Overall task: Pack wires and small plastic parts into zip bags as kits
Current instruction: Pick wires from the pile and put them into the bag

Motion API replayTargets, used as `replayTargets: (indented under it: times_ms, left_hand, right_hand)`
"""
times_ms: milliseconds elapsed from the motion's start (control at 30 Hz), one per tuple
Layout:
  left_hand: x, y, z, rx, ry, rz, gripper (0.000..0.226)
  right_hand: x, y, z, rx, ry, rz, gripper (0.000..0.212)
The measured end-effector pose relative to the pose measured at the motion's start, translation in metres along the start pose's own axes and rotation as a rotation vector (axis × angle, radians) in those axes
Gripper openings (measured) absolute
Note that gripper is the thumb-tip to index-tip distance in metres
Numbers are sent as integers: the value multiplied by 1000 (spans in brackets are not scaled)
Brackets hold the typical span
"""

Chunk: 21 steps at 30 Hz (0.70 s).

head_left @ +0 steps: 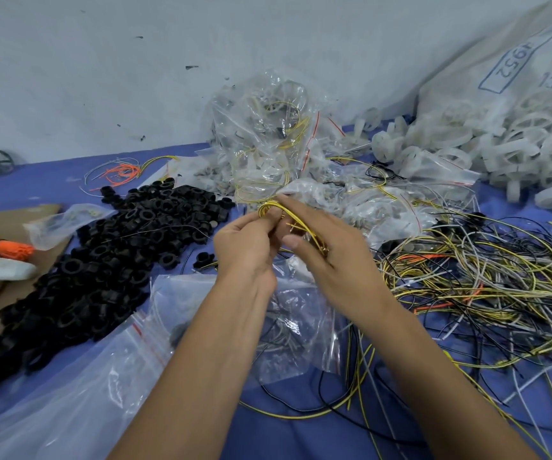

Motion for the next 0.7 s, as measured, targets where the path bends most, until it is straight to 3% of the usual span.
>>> replayTargets:
  times_ms: [100,267,433,600,700]
  left_hand:
    - [-4,1,-2,25,-26,-56,15]
    - [-7,4,-7,26,-160,-143,3]
    - [-9,6,-9,-42,-369,-217,4]
    - [-7,4,-8,-100,-558,-326,19]
    - [-9,5,-1,-286,-848,-461,16]
  right_hand:
    - [9,0,6,-69,-207,154,31]
    - [17,4,16,-298,-600,314,18]
    - [22,3,27,-472,-781,421,27]
    - [26,3,38,-530,-829,448,13]
    - [35,5,50,-572,-923,537,11]
Point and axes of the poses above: each hand's wrist, its own y-axis away from the middle knuckle, its own x-axis out of the back of the hand, z = x × y, the point moved 4 cm from there along -y, towards the middle knuckle, and after that the axes turned 2 degrees about -x, right-handed, at the moved point
